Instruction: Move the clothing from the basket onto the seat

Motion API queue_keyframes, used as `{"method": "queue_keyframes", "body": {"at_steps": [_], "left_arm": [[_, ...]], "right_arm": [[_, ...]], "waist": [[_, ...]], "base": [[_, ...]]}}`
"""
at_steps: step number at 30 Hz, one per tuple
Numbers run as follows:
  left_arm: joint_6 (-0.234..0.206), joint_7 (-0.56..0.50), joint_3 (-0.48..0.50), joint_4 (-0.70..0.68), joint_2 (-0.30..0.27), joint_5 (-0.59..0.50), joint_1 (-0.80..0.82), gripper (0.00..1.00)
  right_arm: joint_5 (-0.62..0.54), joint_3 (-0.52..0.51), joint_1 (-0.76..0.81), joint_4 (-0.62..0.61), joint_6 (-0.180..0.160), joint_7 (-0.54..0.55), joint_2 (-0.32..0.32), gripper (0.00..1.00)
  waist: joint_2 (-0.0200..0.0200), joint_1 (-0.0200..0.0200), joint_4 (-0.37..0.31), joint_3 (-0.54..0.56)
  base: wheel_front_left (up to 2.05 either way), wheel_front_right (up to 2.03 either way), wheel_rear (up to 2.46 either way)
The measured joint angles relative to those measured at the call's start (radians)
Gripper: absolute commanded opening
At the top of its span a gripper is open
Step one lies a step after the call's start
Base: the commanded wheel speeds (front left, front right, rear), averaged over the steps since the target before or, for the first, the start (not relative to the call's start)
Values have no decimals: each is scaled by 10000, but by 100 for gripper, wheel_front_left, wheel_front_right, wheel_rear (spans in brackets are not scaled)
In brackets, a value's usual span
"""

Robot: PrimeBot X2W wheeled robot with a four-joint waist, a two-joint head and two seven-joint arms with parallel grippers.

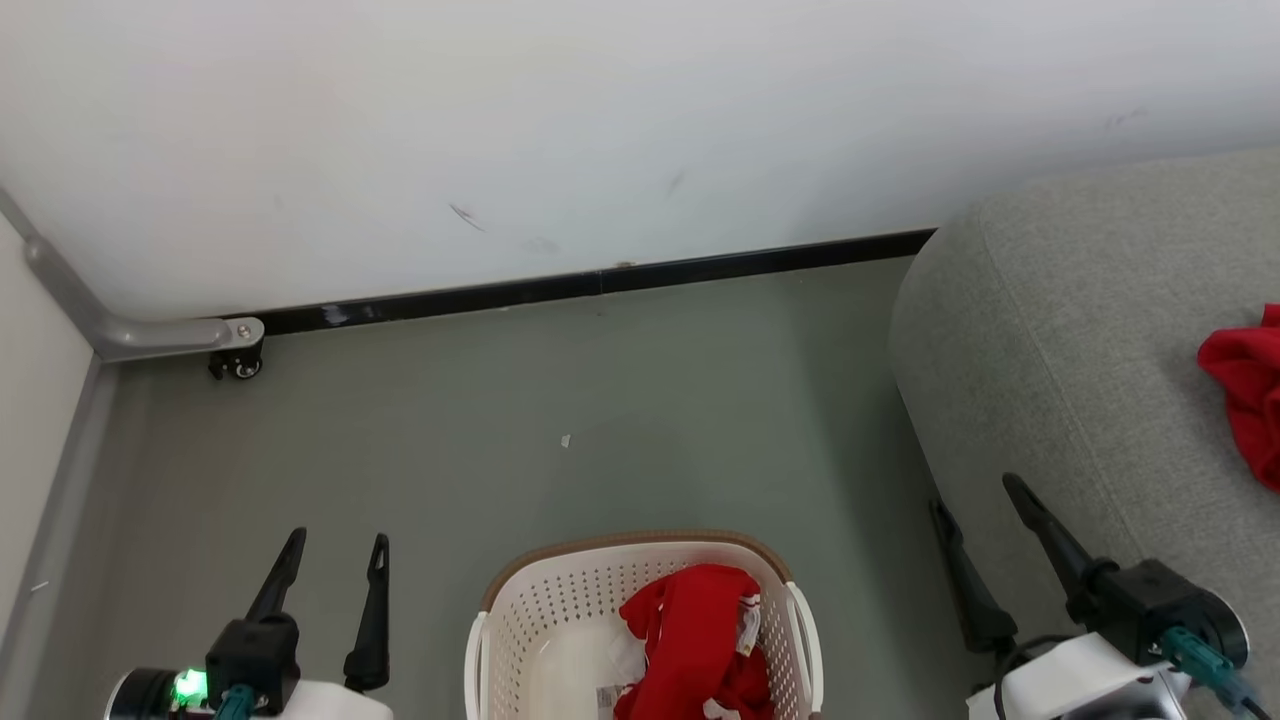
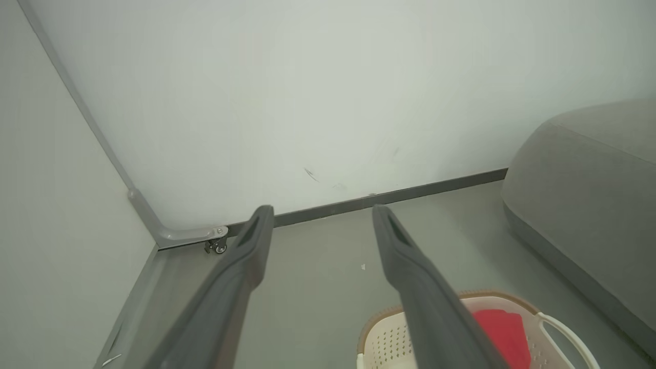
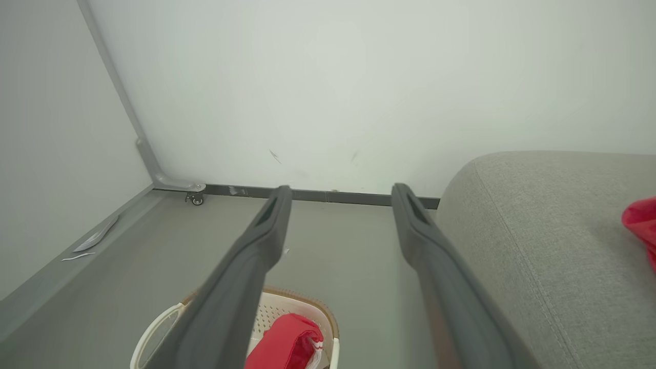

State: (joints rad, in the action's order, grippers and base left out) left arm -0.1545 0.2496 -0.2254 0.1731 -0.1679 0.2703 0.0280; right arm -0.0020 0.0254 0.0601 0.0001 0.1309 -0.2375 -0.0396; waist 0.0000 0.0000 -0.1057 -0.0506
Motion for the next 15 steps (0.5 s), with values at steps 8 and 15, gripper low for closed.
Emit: {"method": "queue_keyframes", "body": {"at_steps": [8,15], "left_arm": [[268,-119,-449,142,-27,-192,776,100],[523,-370,-842,372,35,-349,1369,100]], "right_arm": [[-188,-117,-313,-245,0,0,-2,100],[-186,-433,-751,-418,2,0,0,100]], "waist": [[0,0,-37,-546],[0,0,-130,-1143]], "base": [[0,0,0],[0,0,0]]}}
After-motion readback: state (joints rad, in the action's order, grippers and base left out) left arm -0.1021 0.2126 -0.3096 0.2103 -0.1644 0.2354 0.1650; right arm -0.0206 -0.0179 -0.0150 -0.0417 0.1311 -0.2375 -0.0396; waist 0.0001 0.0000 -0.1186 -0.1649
